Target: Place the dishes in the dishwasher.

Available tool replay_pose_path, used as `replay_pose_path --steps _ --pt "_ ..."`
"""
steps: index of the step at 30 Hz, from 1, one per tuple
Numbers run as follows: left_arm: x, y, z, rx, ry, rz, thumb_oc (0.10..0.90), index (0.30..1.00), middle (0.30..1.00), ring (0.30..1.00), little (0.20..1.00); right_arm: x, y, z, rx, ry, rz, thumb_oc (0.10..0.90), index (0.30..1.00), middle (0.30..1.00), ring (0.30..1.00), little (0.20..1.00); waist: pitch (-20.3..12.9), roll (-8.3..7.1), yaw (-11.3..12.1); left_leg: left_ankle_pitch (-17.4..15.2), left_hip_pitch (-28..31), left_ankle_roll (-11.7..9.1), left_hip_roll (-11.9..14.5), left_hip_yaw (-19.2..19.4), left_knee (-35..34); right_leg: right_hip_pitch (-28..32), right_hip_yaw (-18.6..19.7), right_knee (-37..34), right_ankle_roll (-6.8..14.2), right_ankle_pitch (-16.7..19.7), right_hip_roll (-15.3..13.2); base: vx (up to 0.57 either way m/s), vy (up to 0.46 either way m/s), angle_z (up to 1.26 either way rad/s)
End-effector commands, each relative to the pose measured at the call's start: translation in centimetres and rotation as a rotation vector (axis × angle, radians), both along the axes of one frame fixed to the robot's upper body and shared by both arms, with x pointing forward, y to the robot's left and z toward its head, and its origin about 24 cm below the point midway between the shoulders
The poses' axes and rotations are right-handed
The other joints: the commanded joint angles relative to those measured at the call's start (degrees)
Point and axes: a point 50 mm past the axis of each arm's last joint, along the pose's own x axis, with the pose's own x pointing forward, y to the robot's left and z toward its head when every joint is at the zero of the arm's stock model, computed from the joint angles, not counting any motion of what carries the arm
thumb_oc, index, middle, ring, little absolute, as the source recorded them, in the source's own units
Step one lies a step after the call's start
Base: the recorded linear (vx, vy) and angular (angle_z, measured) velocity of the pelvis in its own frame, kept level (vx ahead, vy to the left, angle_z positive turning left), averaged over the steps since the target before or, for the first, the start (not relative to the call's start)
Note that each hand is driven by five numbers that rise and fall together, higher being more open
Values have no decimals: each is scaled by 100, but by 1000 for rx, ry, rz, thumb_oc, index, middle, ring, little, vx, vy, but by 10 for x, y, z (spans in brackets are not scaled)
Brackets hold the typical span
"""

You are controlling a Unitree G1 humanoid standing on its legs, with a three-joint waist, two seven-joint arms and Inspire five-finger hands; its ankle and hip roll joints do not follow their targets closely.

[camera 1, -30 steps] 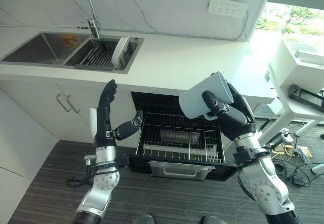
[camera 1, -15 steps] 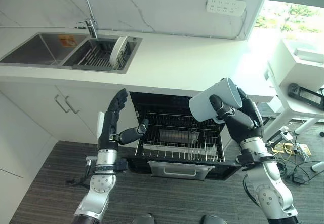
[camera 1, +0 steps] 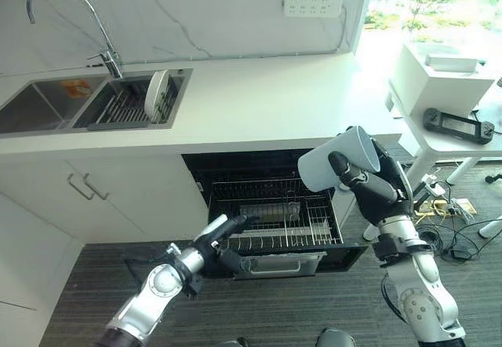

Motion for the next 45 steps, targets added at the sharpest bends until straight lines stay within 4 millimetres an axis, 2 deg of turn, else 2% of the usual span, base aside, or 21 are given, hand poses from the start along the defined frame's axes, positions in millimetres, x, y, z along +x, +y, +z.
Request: replay_pose_path --steps 1,9,16,19,21,23,27,34,37,40,45 --pt "35 -4 41 132 -150 -77 800 900 900 900 900 3 5 54 17 -288 41 400 300 300 300 300 -127 7 -43 -1032 952 8 221 117 -239 -337 122 -326 509 347 -12 -29 2 -10" --pt "41 -3 23 300 -60 -72 800 900 900 900 900 6 8 57 14 -290 61 400 300 300 300 300 -159 28 -127 -1036 946 8 231 189 -239 -390 198 -326 505 338 21 -10 4 -4" --pt "42 5 -19 480 4 19 800 900 900 900 900 8 15 58 15 -284 101 400 300 300 300 300 -184 12 -244 -1073 1008 8 236 288 -239 -428 265 -326 502 357 51 -3 0 -7" --pt "39 7 -38 551 92 32 800 900 900 900 900 8 19 59 17 -278 114 400 300 300 300 300 -185 0 -283 -1088 1054 1 243 313 -239 -413 272 -326 503 368 64 2 -1 -1" --pt "32 5 -53 499 221 8 800 900 900 900 900 8 21 59 16 -272 128 400 300 300 300 300 -178 13 -320 -1120 1108 -5 258 339 -239 -398 286 -326 521 371 76 21 9 -9" --pt "9 -6 -82 470 513 -137 800 900 900 900 900 8 25 59 11 -264 155 400 300 300 300 300 -190 32 -424 -1145 1154 -7 257 391 -239 -427 331 -326 532 393 91 27 16 -10" --pt "-10 -14 -99 505 712 -298 800 900 900 900 900 9 31 60 4 -257 179 400 300 300 300 300 -193 90 -524 -1181 1179 10 238 442 -239 -467 372 -326 542 388 112 9 19 -6" --pt "-41 -10 -109 576 1030 -512 800 900 900 900 900 11 36 64 -14 -266 204 400 300 300 300 300 -188 199 -588 -1193 1119 35 218 514 -239 -490 432 -326 535 274 153 -26 29 -8" --pt "-47 -10 -108 588 1093 -563 800 900 900 900 900 12 37 66 -25 -271 207 400 300 300 300 300 -191 244 -575 -1187 1079 42 214 535 -239 -489 442 -326 523 228 155 -28 43 0" --pt "-48 -9 -106 589 1081 -577 800 900 900 900 900 14 36 67 -33 -274 209 400 300 300 300 300 -189 278 -543 -1181 1042 52 203 548 -239 -476 439 -326 520 209 140 -19 40 -2" --pt "-37 -7 -96 556 990 -538 800 900 900 900 900 14 31 66 -38 -271 200 400 300 300 300 300 -213 283 -487 -1169 996 55 192 515 -239 -464 414 -326 522 204 109 -2 5 -1"
